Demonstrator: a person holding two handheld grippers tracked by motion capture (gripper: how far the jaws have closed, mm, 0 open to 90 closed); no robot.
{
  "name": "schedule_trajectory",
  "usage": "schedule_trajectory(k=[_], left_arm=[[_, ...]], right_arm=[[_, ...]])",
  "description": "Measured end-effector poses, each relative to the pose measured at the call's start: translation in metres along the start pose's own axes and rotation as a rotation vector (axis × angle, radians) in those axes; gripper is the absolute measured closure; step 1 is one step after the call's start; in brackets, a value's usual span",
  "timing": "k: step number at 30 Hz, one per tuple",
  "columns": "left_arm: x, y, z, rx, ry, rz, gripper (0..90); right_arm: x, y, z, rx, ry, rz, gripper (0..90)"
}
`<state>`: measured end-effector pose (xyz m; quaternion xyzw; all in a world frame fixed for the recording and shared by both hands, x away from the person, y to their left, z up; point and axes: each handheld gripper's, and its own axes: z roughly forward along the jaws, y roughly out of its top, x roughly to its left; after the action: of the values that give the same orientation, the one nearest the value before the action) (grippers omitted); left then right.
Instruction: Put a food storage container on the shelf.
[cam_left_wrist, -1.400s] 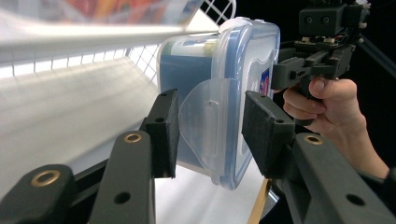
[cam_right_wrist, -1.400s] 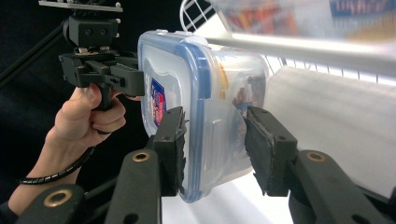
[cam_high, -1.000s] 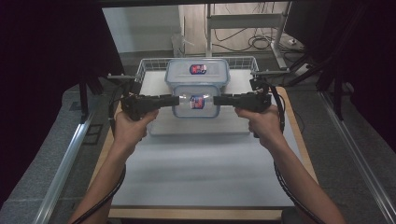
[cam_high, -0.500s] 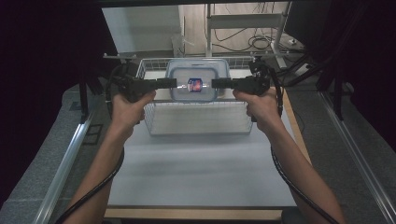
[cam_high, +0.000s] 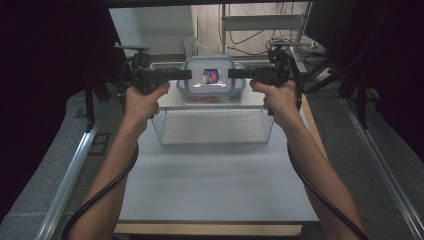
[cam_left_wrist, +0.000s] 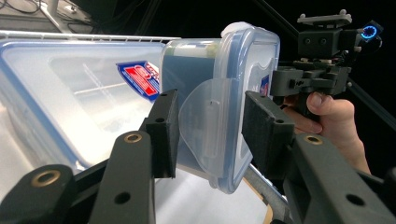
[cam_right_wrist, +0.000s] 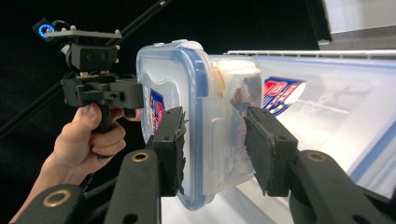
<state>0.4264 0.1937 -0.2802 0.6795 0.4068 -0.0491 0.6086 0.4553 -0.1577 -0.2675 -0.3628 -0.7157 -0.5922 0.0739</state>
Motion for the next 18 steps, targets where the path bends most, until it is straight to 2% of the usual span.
schedule_trajectory(k=[7,11,15,18], left_arm=[[0.007,0.009,0.009,0.002,0.010,-0.017,57.4],[0.012,0.010,0.011,0.000,0.013,-0.029,57.4],[0.013,0.012,0.012,0.005,0.018,-0.056,57.2],[0.014,0.012,0.012,0.004,0.022,-0.057,56.6]], right_arm=[[-0.011,0.008,0.002,-0.013,-0.011,0.024,57.6],[-0.018,0.010,0.005,-0.009,-0.009,0.053,57.5],[-0.022,0.011,0.007,-0.010,-0.004,0.074,57.4],[-0.022,0.013,0.008,-0.007,-0.011,0.080,57.0]])
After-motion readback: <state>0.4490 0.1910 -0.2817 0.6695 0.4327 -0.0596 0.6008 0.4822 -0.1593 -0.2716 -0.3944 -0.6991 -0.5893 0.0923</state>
